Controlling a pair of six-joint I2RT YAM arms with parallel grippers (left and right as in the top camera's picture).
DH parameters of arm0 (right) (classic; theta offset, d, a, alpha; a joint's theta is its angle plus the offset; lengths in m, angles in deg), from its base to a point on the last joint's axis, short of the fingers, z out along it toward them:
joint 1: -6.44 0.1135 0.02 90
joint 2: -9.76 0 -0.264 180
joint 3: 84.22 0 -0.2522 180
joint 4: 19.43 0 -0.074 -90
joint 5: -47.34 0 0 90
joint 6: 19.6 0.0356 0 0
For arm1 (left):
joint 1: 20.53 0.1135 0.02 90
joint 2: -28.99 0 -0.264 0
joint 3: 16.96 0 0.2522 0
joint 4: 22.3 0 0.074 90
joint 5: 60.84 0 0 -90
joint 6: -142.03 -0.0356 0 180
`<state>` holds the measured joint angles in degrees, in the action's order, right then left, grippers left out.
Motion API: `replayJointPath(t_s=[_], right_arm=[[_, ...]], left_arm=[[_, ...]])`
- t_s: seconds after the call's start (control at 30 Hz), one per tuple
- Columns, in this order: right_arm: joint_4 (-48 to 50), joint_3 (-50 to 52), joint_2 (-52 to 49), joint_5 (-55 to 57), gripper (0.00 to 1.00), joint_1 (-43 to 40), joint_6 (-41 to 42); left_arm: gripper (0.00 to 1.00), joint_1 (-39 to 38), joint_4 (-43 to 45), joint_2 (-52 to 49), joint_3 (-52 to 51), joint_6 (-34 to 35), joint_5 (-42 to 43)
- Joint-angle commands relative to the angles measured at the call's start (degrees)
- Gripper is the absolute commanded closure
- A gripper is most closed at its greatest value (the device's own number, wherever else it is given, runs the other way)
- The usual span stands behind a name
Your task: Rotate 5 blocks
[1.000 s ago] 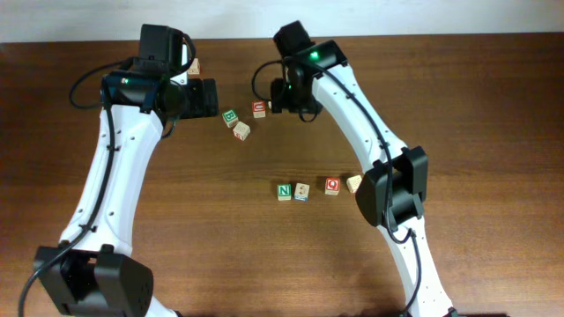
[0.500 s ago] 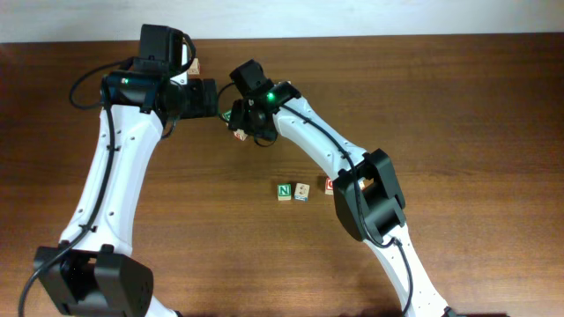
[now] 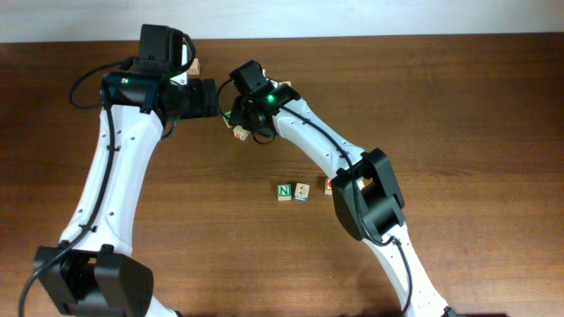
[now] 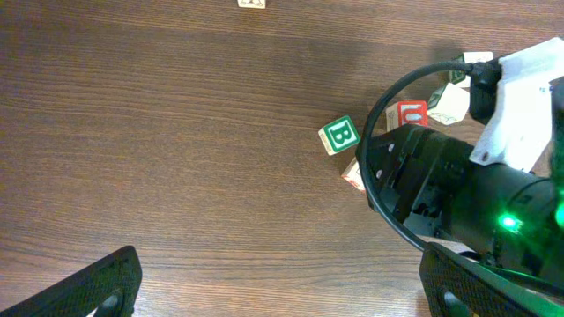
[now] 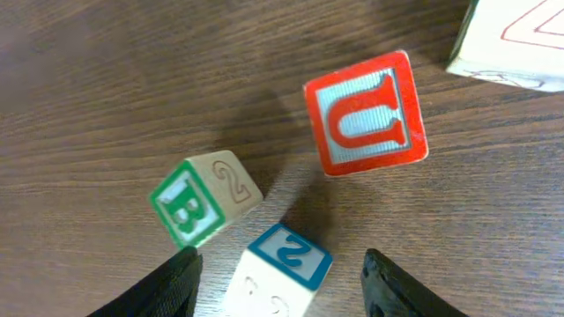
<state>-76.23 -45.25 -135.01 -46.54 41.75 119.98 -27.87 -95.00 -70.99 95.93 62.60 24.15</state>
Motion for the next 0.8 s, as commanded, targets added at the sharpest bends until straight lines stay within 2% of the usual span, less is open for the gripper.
replayJointPath(t_s=[0.0,0.3,0.5,0.6,0.7,0.77], right_arm=[[-0.42,0.63,-1.33,0.79,0.45,0.44,0.44],[-0.48,0.63,-3.26,-0.37,0.48,0.85,0.22],[-3.78,0.61,-3.26,-0.42,0.65,-0.09,-2.40],[-8.55,0.61,-2.91,-0.44,0.69,-1.53,-3.52],[-13.44,0.61,-2.47,-1.03,0.70,-3.48,-7.61],[-17.03,0.61,-1.46,-1.46,0.75,-5.25,-11.41]], left_arm=[[0.01,-0.02,0.09,-0.42,1.31,0.72,-0.83],[0.01,-0.02,0.09,-0.42,1.31,0.72,-0.83],[0.01,-0.02,0.09,-0.42,1.31,0.72,-0.83],[0.01,-0.02,0.11,-0.42,1.31,0.72,-0.83],[0.01,-0.02,0.09,-0.42,1.31,0.72,-0.83],[0.01,-0.02,0.09,-0.42,1.31,0.72,-0.83]])
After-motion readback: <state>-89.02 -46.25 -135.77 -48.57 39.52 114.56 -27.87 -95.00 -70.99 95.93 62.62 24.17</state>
